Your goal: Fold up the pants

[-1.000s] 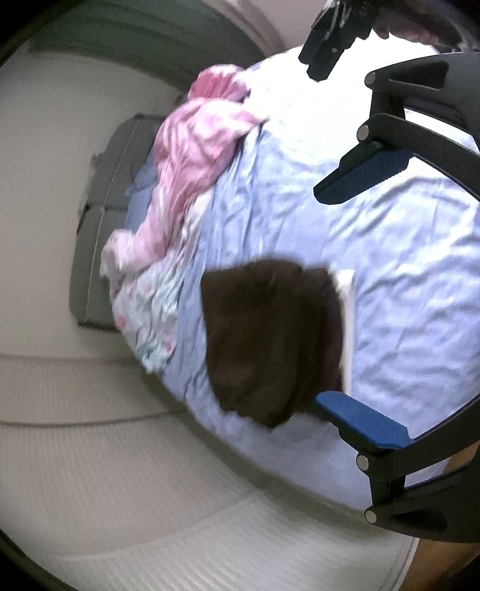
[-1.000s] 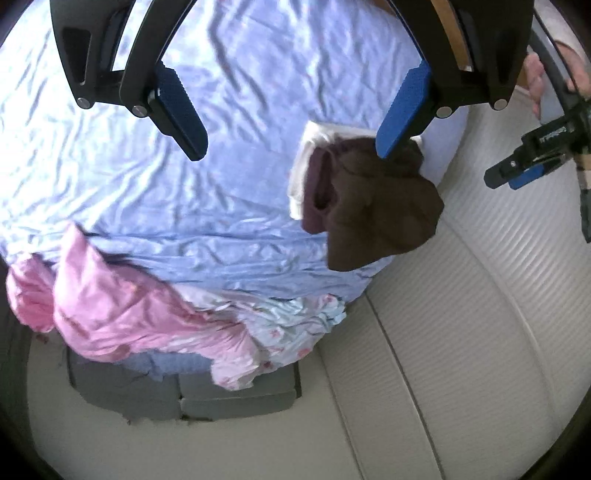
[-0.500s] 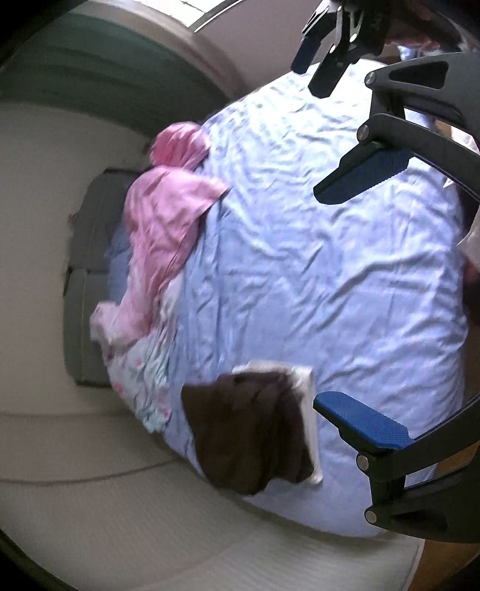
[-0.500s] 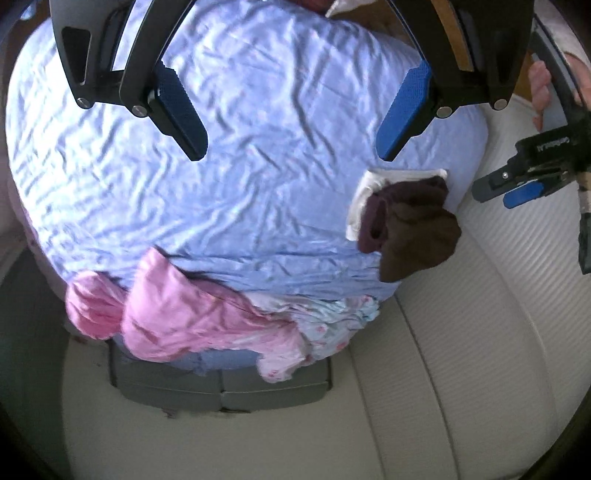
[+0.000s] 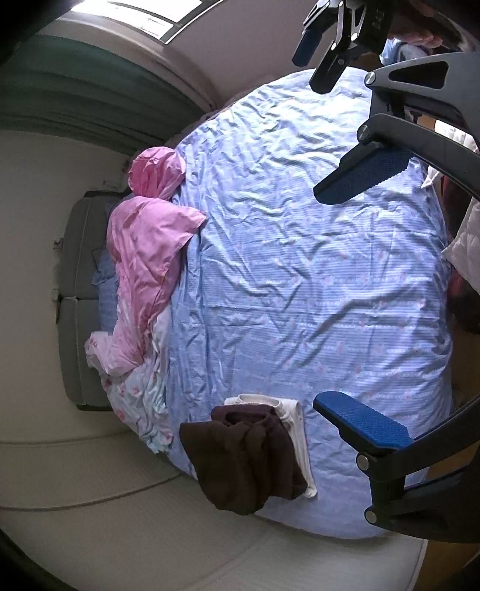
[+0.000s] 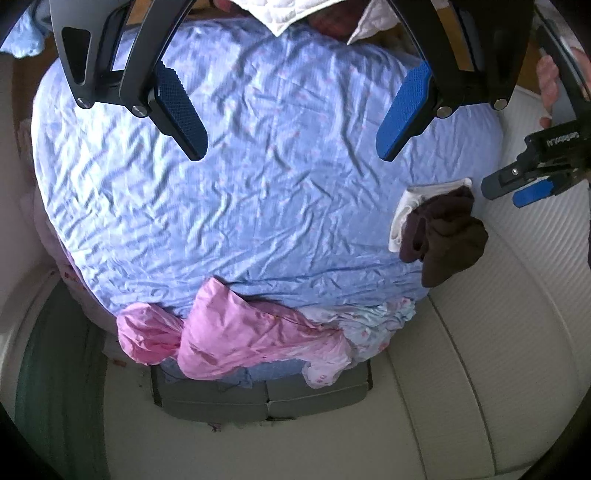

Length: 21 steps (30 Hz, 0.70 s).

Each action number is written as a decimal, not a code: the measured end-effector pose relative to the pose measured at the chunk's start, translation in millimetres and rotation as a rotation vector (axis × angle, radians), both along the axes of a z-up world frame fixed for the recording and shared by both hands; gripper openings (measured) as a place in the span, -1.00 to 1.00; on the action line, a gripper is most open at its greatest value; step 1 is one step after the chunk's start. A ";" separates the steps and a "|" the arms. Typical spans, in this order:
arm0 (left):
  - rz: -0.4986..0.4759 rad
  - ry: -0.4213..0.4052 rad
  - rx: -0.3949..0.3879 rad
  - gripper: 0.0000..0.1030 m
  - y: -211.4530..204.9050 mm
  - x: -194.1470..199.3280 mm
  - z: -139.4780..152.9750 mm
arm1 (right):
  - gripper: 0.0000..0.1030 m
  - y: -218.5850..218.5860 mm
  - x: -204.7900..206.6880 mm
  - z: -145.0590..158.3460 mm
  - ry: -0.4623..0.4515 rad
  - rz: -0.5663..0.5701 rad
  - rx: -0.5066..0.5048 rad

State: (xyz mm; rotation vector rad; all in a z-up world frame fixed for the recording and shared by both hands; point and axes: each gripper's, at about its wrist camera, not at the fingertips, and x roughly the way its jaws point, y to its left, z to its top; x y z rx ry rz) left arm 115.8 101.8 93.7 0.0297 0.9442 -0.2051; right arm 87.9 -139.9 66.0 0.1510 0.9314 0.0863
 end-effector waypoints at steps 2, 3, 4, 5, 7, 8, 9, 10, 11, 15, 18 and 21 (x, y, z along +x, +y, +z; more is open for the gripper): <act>0.000 -0.010 0.009 1.00 -4.8 -3.7 1.3 | 0.81 -5.9 -5.5 1.4 -0.004 -0.004 -0.006; 0.001 -0.017 0.012 1.00 -6.8 -5.6 2.9 | 0.81 -7.5 -6.7 1.4 -0.005 -0.005 -0.011; 0.005 -0.021 0.014 1.00 -7.4 -6.2 3.8 | 0.81 -10.2 -9.0 2.1 -0.007 -0.007 -0.013; 0.007 -0.026 0.015 1.00 -8.5 -7.8 5.5 | 0.81 -12.5 -11.0 3.1 -0.011 -0.007 -0.015; 0.011 -0.037 0.018 1.00 -10.5 -11.3 9.5 | 0.81 -15.9 -14.1 4.3 -0.015 -0.007 -0.017; 0.012 -0.040 0.021 1.00 -11.3 -12.4 10.9 | 0.81 -17.7 -15.2 5.1 -0.018 -0.007 -0.015; 0.013 -0.045 0.024 1.00 -11.7 -13.2 12.4 | 0.81 -17.4 -15.3 5.1 -0.017 -0.008 -0.015; 0.015 -0.049 0.026 1.00 -12.4 -14.4 14.0 | 0.81 -18.0 -16.4 5.8 -0.018 -0.010 -0.013; 0.016 -0.051 0.029 1.00 -13.0 -15.4 15.4 | 0.81 -19.6 -17.1 6.3 -0.020 -0.010 -0.012; 0.020 -0.067 0.043 1.00 -14.0 -17.8 20.9 | 0.81 -25.1 -18.8 9.6 -0.026 -0.015 -0.008; 0.020 -0.080 0.044 1.00 -13.8 -19.1 25.2 | 0.81 -28.2 -19.9 14.0 -0.044 -0.025 -0.010; 0.026 -0.100 0.057 1.00 -15.8 -21.3 30.0 | 0.81 -29.9 -20.8 20.0 -0.061 -0.031 -0.010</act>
